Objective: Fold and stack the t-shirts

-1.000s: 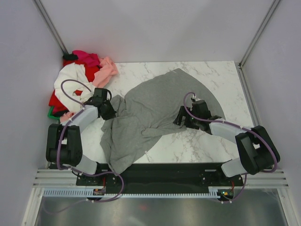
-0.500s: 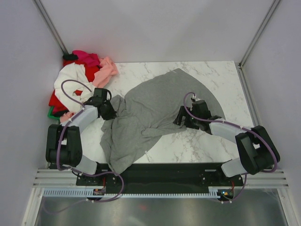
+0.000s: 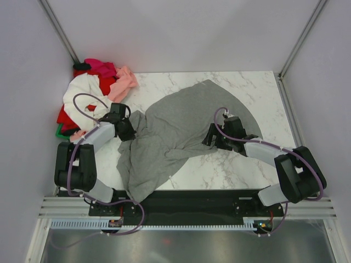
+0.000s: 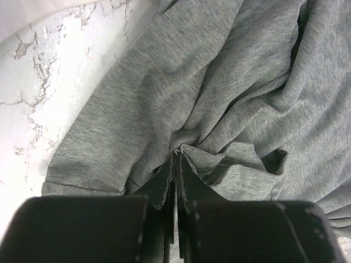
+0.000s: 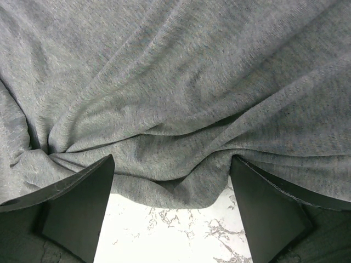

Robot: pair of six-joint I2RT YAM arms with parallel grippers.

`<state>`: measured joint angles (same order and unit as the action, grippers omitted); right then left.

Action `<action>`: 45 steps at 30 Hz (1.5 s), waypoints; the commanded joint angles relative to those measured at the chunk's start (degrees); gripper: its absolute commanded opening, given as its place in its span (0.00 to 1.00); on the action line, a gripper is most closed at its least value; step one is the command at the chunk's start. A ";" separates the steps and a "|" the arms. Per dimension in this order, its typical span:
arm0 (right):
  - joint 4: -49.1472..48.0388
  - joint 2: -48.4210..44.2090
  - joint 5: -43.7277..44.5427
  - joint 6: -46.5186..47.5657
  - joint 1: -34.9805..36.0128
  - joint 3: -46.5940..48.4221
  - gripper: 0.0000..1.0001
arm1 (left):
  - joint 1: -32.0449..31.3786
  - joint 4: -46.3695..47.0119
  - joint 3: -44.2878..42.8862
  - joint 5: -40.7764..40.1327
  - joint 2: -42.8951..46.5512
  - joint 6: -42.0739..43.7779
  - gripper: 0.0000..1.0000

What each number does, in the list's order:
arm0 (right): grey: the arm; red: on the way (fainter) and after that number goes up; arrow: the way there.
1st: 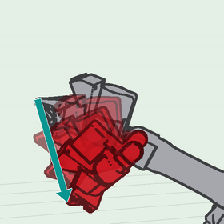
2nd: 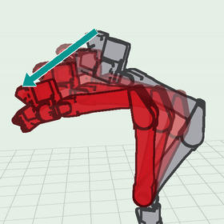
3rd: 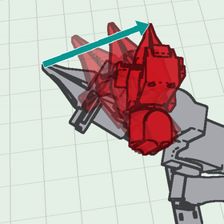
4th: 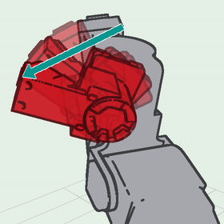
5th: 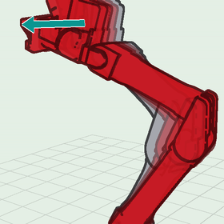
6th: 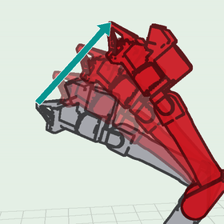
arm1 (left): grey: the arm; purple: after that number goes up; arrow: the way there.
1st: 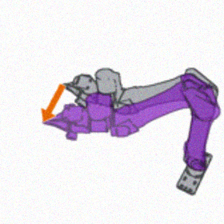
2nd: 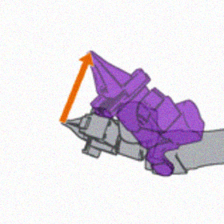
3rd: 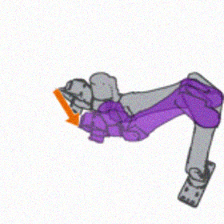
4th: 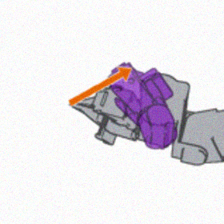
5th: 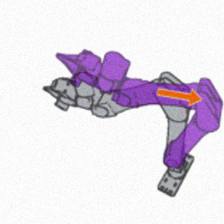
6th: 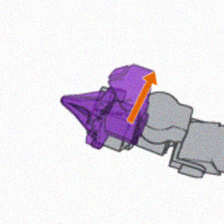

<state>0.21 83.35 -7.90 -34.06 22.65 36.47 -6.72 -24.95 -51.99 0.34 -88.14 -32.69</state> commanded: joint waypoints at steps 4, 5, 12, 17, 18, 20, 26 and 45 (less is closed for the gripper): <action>6.37 1.29 1.12 1.36 0.02 1.74 0.95 | 0.13 -0.45 -2.32 2.11 5.16 2.19 0.02; 10.21 0.42 2.09 1.63 -0.15 2.98 0.95 | 0.13 -2.28 -3.90 2.21 7.69 2.28 0.02; 23.77 -9.17 2.89 3.39 -15.17 13.53 0.98 | 0.22 -10.54 -9.62 3.79 18.08 4.56 0.02; 31.15 -5.84 10.16 3.31 -19.13 16.09 0.98 | 0.22 -11.87 -8.75 6.95 22.04 4.39 0.02; 31.69 -5.74 12.62 2.35 -20.27 15.57 0.98 | 0.22 -11.96 -8.40 7.30 22.74 4.56 0.02; 31.09 -5.66 11.25 2.25 -26.67 12.85 0.98 | 0.22 -12.32 -7.52 8.45 24.59 5.08 0.02; 27.75 -2.85 7.55 1.72 -37.68 10.73 0.94 | 0.22 -12.32 -2.52 9.59 28.28 7.72 0.02; 15.42 10.17 -2.06 1.45 -40.76 16.70 0.02 | 0.22 -11.26 3.47 6.78 32.77 10.80 0.02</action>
<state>15.90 95.02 -9.91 -33.54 -18.11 50.68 -6.72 -37.52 -49.04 7.64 -56.66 -24.32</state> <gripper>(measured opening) 0.082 0.025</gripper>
